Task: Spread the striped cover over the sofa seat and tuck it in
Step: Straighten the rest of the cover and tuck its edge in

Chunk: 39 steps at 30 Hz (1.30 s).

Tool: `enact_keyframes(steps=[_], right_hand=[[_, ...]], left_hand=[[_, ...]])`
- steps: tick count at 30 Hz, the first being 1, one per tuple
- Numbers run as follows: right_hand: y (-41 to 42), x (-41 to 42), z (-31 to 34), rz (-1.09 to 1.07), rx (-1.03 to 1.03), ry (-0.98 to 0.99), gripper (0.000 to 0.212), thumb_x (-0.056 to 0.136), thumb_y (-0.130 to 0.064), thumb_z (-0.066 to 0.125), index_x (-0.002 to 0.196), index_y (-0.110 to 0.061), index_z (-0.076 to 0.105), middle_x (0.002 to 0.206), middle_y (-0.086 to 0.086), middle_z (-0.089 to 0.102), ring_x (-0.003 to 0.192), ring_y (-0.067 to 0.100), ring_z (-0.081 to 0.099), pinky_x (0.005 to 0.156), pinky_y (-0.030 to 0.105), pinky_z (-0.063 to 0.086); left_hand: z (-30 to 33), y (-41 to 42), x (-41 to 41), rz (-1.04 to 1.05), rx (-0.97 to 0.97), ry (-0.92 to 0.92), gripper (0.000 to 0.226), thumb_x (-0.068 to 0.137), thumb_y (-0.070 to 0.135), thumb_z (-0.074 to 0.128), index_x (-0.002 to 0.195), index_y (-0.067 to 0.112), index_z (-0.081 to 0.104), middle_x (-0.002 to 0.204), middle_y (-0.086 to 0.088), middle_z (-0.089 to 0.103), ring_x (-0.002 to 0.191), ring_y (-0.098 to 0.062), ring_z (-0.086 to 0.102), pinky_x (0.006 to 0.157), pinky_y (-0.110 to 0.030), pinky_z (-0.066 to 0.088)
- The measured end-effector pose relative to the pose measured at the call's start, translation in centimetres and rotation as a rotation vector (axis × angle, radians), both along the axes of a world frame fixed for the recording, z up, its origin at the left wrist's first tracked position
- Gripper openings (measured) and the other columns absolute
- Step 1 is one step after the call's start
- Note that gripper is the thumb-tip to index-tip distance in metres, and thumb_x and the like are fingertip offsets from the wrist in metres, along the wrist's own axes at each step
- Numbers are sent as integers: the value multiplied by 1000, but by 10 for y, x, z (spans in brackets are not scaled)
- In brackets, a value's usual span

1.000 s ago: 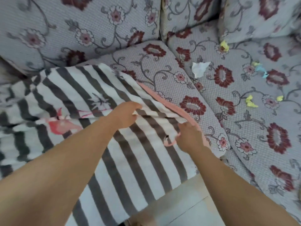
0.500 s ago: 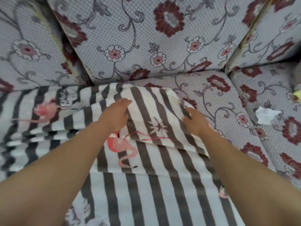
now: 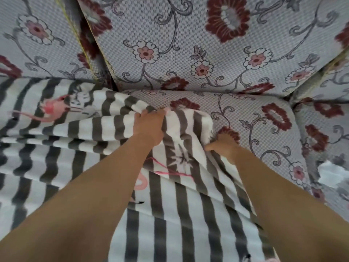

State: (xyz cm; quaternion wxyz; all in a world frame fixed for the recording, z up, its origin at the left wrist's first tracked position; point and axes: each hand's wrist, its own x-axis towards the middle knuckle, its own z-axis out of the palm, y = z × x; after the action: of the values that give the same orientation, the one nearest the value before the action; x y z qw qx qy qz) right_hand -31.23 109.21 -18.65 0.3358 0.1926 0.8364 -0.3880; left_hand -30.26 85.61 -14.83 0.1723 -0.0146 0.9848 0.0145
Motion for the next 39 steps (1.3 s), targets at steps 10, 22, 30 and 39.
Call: enact_keyframes(steps=[10,22,30,39], right_hand=[[9,9,75,-38,-830,-416,32,81,-32,62,93,-4,71,100,16,69,91,28,66,89,39,53],[-60,24,76,-7,-758,-381,43,80,9,56,121,-1,58,104,17,69,92,30,67,87,42,56],[-8,-14,158,-453,-1214,70,44,65,17,40,106,1,44,106,24,54,97,36,57,89,47,50],[90,-7,163,-350,-517,284,39,71,19,55,57,-13,38,51,-4,49,56,20,48,41,24,48]], left_hand=[[34,-29,54,42,226,-748,35,76,29,61,107,15,67,110,-5,68,97,-22,63,89,-33,52],[28,-30,62,73,181,-45,70,79,18,63,142,19,33,139,-7,39,124,-31,41,98,-43,43],[57,-11,32,52,89,108,29,83,26,56,108,11,60,101,-11,61,97,-34,57,80,-40,45],[74,-12,24,155,329,256,22,77,3,57,98,7,54,112,-15,47,88,-38,55,62,-44,48]])
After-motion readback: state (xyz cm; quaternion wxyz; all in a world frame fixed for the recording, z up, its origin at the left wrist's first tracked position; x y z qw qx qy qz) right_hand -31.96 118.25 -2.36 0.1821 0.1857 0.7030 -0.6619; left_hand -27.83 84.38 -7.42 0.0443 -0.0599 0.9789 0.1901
